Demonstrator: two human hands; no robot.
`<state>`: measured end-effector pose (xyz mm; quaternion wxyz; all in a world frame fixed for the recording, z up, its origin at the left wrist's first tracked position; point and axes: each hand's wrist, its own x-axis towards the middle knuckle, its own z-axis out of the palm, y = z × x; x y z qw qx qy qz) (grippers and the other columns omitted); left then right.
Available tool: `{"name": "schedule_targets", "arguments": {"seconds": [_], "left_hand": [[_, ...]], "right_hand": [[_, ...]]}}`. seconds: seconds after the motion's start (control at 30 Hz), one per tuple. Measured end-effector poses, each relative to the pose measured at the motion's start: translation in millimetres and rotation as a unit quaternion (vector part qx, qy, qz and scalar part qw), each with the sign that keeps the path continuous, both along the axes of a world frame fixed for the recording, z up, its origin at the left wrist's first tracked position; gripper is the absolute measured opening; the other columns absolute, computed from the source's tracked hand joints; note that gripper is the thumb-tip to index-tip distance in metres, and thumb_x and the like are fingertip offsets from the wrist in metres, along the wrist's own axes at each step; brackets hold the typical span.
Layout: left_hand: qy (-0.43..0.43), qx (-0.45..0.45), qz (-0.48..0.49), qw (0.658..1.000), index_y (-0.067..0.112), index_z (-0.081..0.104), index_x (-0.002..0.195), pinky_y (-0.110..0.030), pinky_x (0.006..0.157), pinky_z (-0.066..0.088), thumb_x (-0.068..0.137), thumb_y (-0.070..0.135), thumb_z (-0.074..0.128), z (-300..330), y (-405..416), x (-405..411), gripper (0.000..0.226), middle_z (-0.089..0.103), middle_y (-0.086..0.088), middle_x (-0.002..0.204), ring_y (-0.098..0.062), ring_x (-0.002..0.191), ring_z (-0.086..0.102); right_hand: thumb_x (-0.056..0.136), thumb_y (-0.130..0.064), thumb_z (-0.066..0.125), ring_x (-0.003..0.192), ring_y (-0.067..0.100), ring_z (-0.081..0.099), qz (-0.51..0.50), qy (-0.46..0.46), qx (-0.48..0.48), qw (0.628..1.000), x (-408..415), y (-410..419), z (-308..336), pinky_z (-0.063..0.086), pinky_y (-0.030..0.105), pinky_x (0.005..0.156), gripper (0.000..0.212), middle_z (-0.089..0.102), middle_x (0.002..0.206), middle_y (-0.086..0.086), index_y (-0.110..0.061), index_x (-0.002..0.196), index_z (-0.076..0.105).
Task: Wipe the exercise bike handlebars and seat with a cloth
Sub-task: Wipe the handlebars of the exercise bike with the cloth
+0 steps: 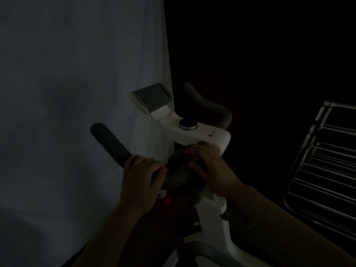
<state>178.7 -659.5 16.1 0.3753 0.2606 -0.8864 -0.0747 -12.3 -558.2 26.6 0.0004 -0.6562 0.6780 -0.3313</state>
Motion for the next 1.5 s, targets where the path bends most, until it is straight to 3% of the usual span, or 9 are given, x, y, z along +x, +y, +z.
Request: {"name": "schedule_targets", "arguments": {"seconds": [0.37, 0.47, 0.6, 0.77, 0.9, 1.03, 1.13, 1.27, 1.5], "left_hand": [[-0.021, -0.029, 0.025, 0.999, 0.024, 0.061, 0.071, -0.025, 0.083, 0.026, 0.088, 0.032, 0.038, -3.7, -1.2, -2.7, 0.029, 0.059, 0.014, 0.073, -0.007, 0.073, 0.045], [0.005, -0.001, 0.025, 1.0, 0.023, 0.06, 0.069, -0.028, 0.087, 0.029, 0.089, 0.032, 0.037, -5.4, 2.2, -1.5, 0.031, 0.058, 0.012, 0.07, -0.008, 0.073, 0.047], [-0.002, -0.001, 0.027, 1.0, 0.024, 0.059, 0.07, -0.029, 0.087, 0.03, 0.09, 0.033, 0.036, -2.0, 3.3, -2.9, 0.031, 0.057, 0.012, 0.07, -0.008, 0.073, 0.047], [0.004, 0.026, 0.03, 0.999, 0.027, 0.058, 0.07, -0.031, 0.092, 0.031, 0.091, 0.034, 0.033, -3.7, 5.8, -0.9, 0.034, 0.055, 0.014, 0.068, -0.005, 0.073, 0.045], [0.012, 0.022, 0.028, 0.999, 0.025, 0.058, 0.068, -0.034, 0.091, 0.034, 0.09, 0.033, 0.035, -1.2, 6.7, -2.4, 0.033, 0.054, 0.014, 0.066, -0.006, 0.071, 0.045], [-0.001, 0.021, 0.022, 1.0, 0.026, 0.059, 0.07, -0.037, 0.09, 0.037, 0.091, 0.033, 0.034, 0.1, 7.6, 0.3, 0.033, 0.054, 0.016, 0.068, -0.004, 0.072, 0.045], [0.001, 0.024, 0.012, 1.0, 0.025, 0.059, 0.072, -0.041, 0.091, 0.038, 0.091, 0.034, 0.031, -0.5, 6.5, 1.3, 0.034, 0.054, 0.016, 0.07, -0.006, 0.073, 0.046], [-0.009, 0.021, 0.002, 1.0, 0.029, 0.056, 0.073, -0.038, 0.087, 0.037, 0.091, 0.035, 0.036, 1.5, 4.8, 2.9, 0.028, 0.05, 0.018, 0.069, -0.007, 0.075, 0.046], [-0.04, 0.018, -0.092, 0.995, 0.03, 0.066, 0.083, -0.039, 0.081, 0.042, 0.091, 0.041, 0.034, 3.5, -9.8, 15.7, 0.034, 0.061, 0.019, 0.08, -0.008, 0.08, 0.054]], "right_hand": [[0.092, -0.047, 0.044, 0.105, 0.014, 0.053, -0.04, 0.034, -0.005, 0.999, -2.6, -14.7, 10.2, 0.023, 0.042, 0.114, 0.036, 0.063, 0.104, -0.002, -0.019, 0.103, 0.064], [0.09, -0.044, 0.046, 0.098, 0.014, 0.048, -0.015, -0.016, -0.059, 0.998, 37.3, -6.3, -4.9, 0.038, 0.037, 0.096, 0.034, 0.06, 0.1, 0.0, -0.016, 0.098, 0.064], [0.092, -0.047, 0.044, 0.11, 0.016, 0.046, 0.015, 0.114, -0.062, 0.991, 12.2, -5.0, -3.5, 0.028, 0.047, 0.111, 0.044, 0.063, 0.113, 0.005, -0.012, 0.112, 0.063], [0.093, -0.031, 0.047, 0.131, 0.012, 0.036, -0.113, -0.12, -0.14, 0.976, 72.6, 2.4, -28.5, 0.038, 0.038, 0.108, 0.032, 0.045, 0.134, -0.002, -0.016, 0.12, 0.056], [0.093, -0.04, 0.037, 0.134, 0.016, 0.034, -0.162, -0.082, -0.158, 0.971, 73.0, -2.3, -32.9, 0.033, 0.041, 0.11, 0.045, 0.044, 0.136, -0.002, -0.018, 0.131, 0.049], [0.094, -0.037, 0.037, 0.132, 0.011, 0.036, -0.198, -0.217, -0.177, 0.939, 86.7, -9.1, -27.3, 0.04, 0.039, 0.105, 0.042, 0.039, 0.138, -0.005, -0.02, 0.132, 0.045], [0.095, -0.036, 0.036, 0.138, 0.014, 0.031, -0.142, -0.136, -0.174, 0.965, 109.0, 3.0, -37.0, 0.039, 0.041, 0.106, 0.044, 0.033, 0.144, -0.004, -0.02, 0.135, 0.042], [0.097, -0.036, 0.039, 0.122, 0.002, 0.04, -0.195, -0.188, -0.195, 0.943, 71.7, -7.1, -20.2, 0.043, 0.039, 0.102, 0.031, 0.038, 0.123, -0.028, -0.037, 0.127, 0.041], [0.096, -0.01, 0.048, 0.13, -0.007, 0.032, -0.269, -0.351, -0.261, 0.858, 144.1, -14.0, -6.9, 0.029, 0.003, 0.1, 0.045, 0.027, 0.146, -0.013, -0.024, 0.138, 0.037]]}}
